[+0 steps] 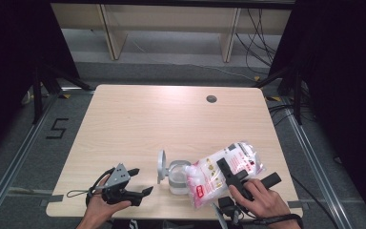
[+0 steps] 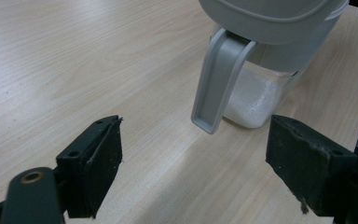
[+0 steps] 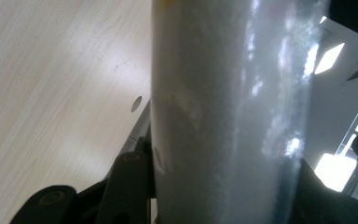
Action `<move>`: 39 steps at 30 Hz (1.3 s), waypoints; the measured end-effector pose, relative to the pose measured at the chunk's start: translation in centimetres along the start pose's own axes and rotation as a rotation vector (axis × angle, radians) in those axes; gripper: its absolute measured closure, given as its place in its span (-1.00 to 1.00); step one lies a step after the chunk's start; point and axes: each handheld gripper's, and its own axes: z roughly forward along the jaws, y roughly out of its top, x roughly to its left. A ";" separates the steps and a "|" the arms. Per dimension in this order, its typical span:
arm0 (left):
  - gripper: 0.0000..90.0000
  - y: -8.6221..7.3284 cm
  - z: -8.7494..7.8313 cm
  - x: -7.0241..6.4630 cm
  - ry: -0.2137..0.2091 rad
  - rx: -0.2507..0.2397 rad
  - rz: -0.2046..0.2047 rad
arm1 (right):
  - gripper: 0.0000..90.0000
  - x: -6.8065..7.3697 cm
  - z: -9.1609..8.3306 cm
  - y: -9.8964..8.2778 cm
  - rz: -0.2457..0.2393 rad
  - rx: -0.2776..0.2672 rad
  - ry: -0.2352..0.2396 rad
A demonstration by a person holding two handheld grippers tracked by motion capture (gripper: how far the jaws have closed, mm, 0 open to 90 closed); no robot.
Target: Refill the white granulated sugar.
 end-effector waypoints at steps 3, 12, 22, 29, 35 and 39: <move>-0.60 0.0 0.0 0.0 0.002 0.003 0.002 | 0.43 0.0 0.0 0.0 0.003 0.003 0.001; -0.60 0.0 0.0 0.0 0.003 0.000 -0.005 | 0.44 0.1 0.0 0.0 0.016 0.004 0.000; -0.59 0.0 -0.2 0.1 0.025 0.005 0.008 | 0.44 0.2 -0.1 0.0 0.010 0.001 -0.008; -0.58 0.1 -0.7 0.0 0.040 -0.005 0.025 | 0.45 -0.1 -0.4 -0.2 0.004 0.001 -0.019; -0.59 0.1 -0.6 -0.2 0.036 -0.005 0.014 | 0.45 -0.2 -0.6 -0.2 0.003 0.019 -0.025; -0.59 0.0 -0.5 -0.3 0.030 -0.008 0.012 | 0.45 0.0 -0.4 0.0 -0.016 0.018 -0.015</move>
